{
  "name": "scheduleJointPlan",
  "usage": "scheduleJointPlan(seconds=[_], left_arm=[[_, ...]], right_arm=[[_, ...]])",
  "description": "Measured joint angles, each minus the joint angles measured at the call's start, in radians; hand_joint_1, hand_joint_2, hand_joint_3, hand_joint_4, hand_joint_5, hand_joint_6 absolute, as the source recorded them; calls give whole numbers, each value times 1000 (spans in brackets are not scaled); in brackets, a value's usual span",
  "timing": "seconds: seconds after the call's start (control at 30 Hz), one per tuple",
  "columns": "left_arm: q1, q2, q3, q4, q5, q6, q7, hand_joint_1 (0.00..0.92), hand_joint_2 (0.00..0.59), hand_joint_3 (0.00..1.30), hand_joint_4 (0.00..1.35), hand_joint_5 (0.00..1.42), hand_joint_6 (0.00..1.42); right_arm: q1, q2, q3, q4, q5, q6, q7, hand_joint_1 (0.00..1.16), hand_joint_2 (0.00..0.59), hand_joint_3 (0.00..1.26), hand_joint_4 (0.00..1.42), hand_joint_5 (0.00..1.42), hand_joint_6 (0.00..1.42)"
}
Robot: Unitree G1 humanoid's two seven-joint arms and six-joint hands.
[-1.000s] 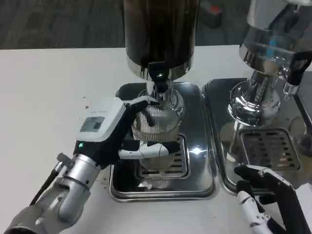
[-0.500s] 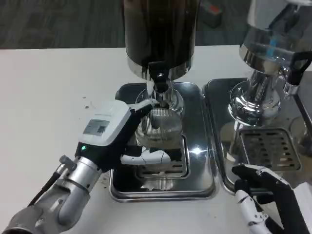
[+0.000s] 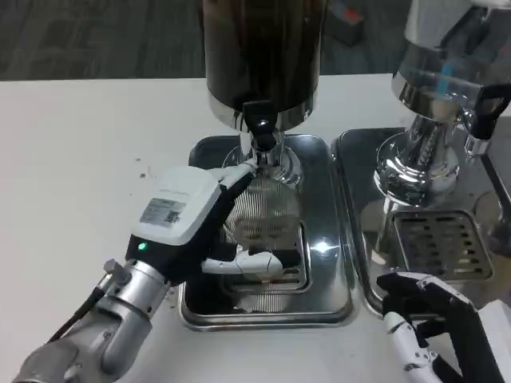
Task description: Grasp the cup under the faucet to collect the drink, then remove the cup.
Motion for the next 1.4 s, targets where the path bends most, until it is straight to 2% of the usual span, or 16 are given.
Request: scheduleJointPlan(seconds=[0.37,0.9,1.07,1.4], left_arm=[[31,-1,-2,-36,5,79,45,69,24,177,348,465,649],[44,-2,1,-66,3,89,106,33,20,151,337,465,615],[84,10,24,-115,-3,86,117,24,18,154,334,467,614],[205,80,121,-271,-58,44,104,20,26,170,333,463,623]], right_arm=[[-1,0,3,6,2,12,0,226,443,414,361,384,500],[-5,-1,12,7,13,21,0,226,443,426,361,388,493],[-8,-1,11,7,19,22,0,226,443,427,361,393,492],[-30,-3,11,25,38,31,5,226,443,427,361,397,492]])
